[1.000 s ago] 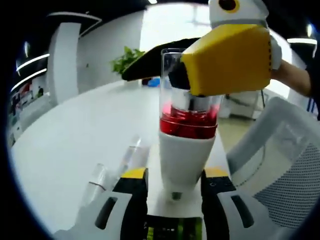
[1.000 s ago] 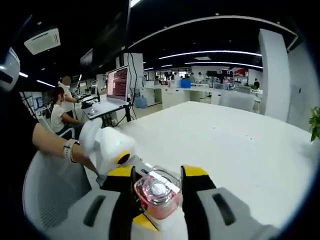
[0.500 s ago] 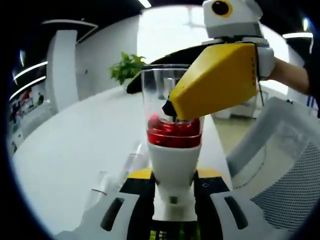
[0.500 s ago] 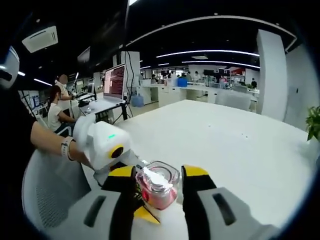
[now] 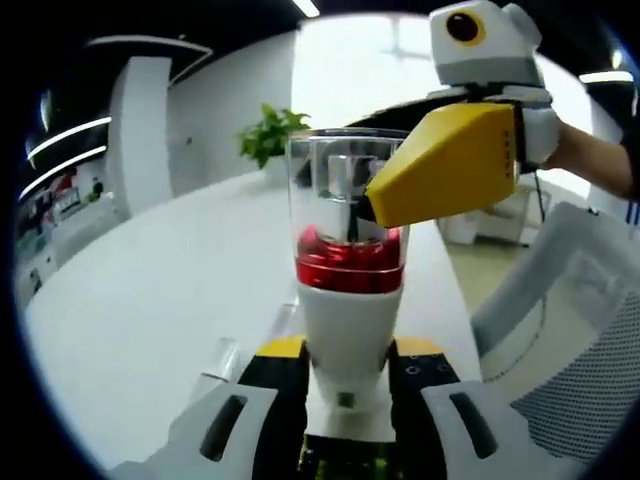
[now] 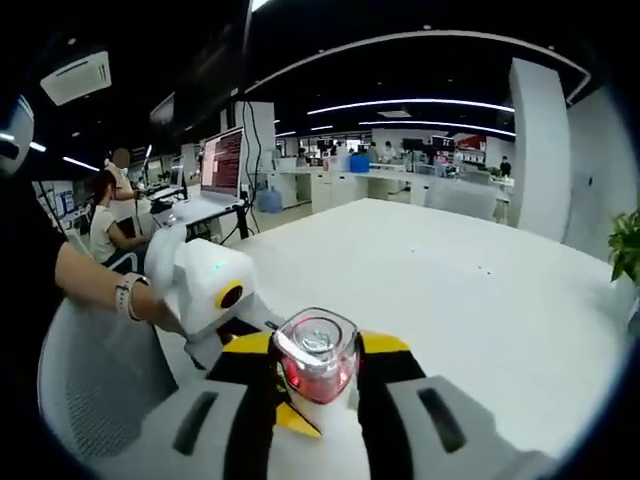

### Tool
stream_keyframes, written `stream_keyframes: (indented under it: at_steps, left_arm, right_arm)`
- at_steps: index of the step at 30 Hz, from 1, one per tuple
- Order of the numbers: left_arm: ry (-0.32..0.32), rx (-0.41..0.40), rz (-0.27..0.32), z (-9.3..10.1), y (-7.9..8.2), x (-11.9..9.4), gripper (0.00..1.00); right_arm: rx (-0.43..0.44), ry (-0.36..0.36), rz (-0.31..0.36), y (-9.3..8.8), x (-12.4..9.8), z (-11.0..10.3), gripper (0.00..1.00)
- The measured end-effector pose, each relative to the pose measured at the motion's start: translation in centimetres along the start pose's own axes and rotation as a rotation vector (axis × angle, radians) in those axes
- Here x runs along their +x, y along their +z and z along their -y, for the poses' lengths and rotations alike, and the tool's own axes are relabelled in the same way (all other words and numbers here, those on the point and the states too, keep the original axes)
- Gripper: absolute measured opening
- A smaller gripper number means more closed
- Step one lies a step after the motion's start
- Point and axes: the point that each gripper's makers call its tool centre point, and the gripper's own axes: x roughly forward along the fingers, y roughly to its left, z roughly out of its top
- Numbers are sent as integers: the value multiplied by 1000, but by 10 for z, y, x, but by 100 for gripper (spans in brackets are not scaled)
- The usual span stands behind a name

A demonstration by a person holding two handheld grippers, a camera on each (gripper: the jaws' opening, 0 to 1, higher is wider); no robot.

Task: Arrange the skincare products in the storage area until every visible bottle or jar stands upright without overlapping.

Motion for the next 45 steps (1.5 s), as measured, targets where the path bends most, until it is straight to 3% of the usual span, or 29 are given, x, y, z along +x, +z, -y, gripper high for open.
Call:
stream_keyframes:
  at_steps: [7,20,34,36,40,43,45]
  left_arm:
    - [23,-29,9,-13,2,-9,37]
    - [59,-52,21,-23,5,-14,33]
    - [77,-60,31,-26,10,-20,36]
    - [95,-33,0,-27,7,-21,37]
    - [83,-28,5,-21,13,-25,38]
    - [125,-36,-10,-28,13,-31,37]
    - [171,4,-34,-36,13,-38,37]
  right_arm:
    - [-12,-5,8,0,3,4,30]
    - [-33,14,-1,4,15,14,30]
    - [-61,51,-6,6,20,17,30]
    - [-58,53,-3,6,20,17,30]
    - [-56,57,-8,7,20,16,31]
    - [-59,57,-18,7,20,16,31]
    - [-58,56,-15,5,20,17,31]
